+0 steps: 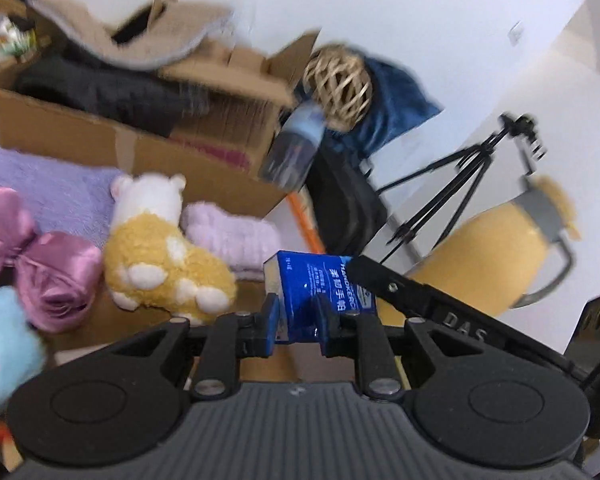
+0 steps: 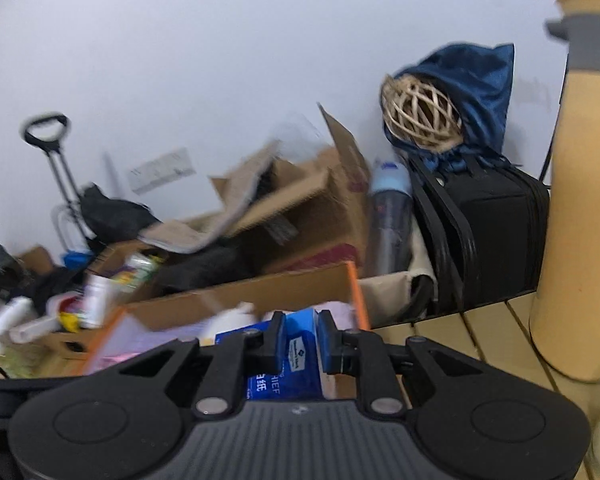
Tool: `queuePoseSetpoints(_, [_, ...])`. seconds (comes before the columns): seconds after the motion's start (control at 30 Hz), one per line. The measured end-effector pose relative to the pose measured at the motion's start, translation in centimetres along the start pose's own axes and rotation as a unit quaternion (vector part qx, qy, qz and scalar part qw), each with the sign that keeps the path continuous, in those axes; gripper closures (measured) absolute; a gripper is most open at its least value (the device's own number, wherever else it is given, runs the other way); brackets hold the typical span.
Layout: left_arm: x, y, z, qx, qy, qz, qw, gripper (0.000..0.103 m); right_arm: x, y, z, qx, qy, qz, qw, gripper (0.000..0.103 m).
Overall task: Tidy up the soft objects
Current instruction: 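Carry the blue carton into the red box and open both grippers, then withdraw both grippers from the box back over the table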
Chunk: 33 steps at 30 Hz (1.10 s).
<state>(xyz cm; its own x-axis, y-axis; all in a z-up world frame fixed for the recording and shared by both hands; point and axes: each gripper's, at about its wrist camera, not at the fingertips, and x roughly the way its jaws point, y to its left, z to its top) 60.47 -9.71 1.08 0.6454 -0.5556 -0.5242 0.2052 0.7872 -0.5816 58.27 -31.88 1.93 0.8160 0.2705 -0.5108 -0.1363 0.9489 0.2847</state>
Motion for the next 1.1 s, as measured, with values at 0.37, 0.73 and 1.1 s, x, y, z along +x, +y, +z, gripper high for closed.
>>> queuePoseSetpoints(0.37, [1.0, 0.7, -0.2, 0.078, 0.018, 0.06, 0.9949, 0.086, 8.3, 2.2, -1.7, -0.116, 0.102, -0.069, 0.986, 0.095])
queuePoseSetpoints(0.73, [-14.9, -3.9, -0.5, 0.202, -0.098, 0.128, 0.966, 0.071, -3.9, 4.4, 2.5, -0.126, 0.034, -0.048, 0.99, 0.084])
queuePoseSetpoints(1.1, [-30.6, -5.6, -12.1, 0.255, -0.209, 0.197, 0.9233, 0.051, -20.0, 7.6, -2.3, -0.144, -0.035, -0.031, 0.988, 0.056])
